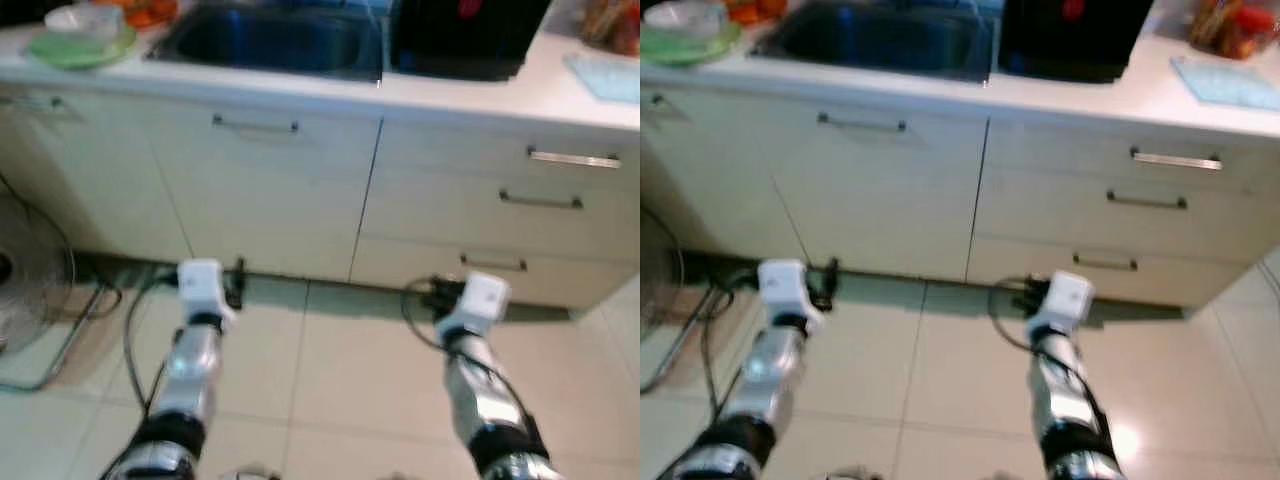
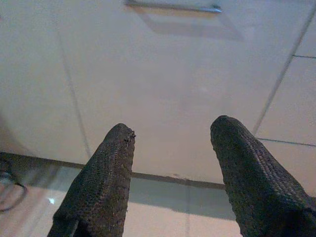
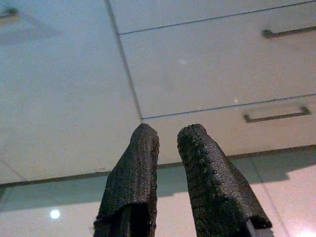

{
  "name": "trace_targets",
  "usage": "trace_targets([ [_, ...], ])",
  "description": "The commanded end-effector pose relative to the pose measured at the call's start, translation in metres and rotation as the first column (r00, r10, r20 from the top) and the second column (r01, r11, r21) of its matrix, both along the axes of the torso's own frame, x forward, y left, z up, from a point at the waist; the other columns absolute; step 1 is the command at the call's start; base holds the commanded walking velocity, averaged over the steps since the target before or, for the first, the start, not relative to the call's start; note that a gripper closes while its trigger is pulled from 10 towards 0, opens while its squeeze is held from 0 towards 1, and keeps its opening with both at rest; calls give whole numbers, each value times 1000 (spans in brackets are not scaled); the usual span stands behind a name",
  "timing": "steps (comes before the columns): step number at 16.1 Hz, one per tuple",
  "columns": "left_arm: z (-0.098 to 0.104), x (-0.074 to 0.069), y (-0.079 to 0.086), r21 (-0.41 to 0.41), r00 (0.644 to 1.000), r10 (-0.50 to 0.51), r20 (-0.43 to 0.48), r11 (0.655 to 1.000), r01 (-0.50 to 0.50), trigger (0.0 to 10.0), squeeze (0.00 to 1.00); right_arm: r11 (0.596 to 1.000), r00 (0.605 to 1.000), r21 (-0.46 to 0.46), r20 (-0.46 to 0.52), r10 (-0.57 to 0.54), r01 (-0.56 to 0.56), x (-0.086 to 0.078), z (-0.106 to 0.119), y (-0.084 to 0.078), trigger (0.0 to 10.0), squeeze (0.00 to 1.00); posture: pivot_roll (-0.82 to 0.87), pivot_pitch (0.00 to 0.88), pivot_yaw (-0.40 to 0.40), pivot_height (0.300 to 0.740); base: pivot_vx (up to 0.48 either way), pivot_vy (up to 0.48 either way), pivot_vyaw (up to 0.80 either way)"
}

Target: Kitchen organization

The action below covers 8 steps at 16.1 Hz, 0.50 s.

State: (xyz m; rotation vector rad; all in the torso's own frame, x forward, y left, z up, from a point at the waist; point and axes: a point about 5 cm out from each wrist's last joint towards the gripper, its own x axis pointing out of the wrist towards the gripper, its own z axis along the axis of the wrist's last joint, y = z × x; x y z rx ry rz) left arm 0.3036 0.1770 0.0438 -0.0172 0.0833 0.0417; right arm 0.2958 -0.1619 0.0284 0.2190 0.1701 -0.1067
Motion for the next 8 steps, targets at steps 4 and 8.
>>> trace_targets([
  [4, -1, -2, -8, -7, 1000, -5, 2, 1000, 5, 10000, 0, 1000, 1000, -8, -15, -21, 20, -2, -3, -10, 10000, 0, 11, 57, -24, 740, 0, 70, 0],
  [8, 0, -2, -5, -4, 1000, 8, 8, 1000, -8, 10000, 0, 1000, 1000, -2, -13, -16, 16, -1, -2, -7, 10000, 0, 23, 60, -21, 740, 0, 0, 0],
])
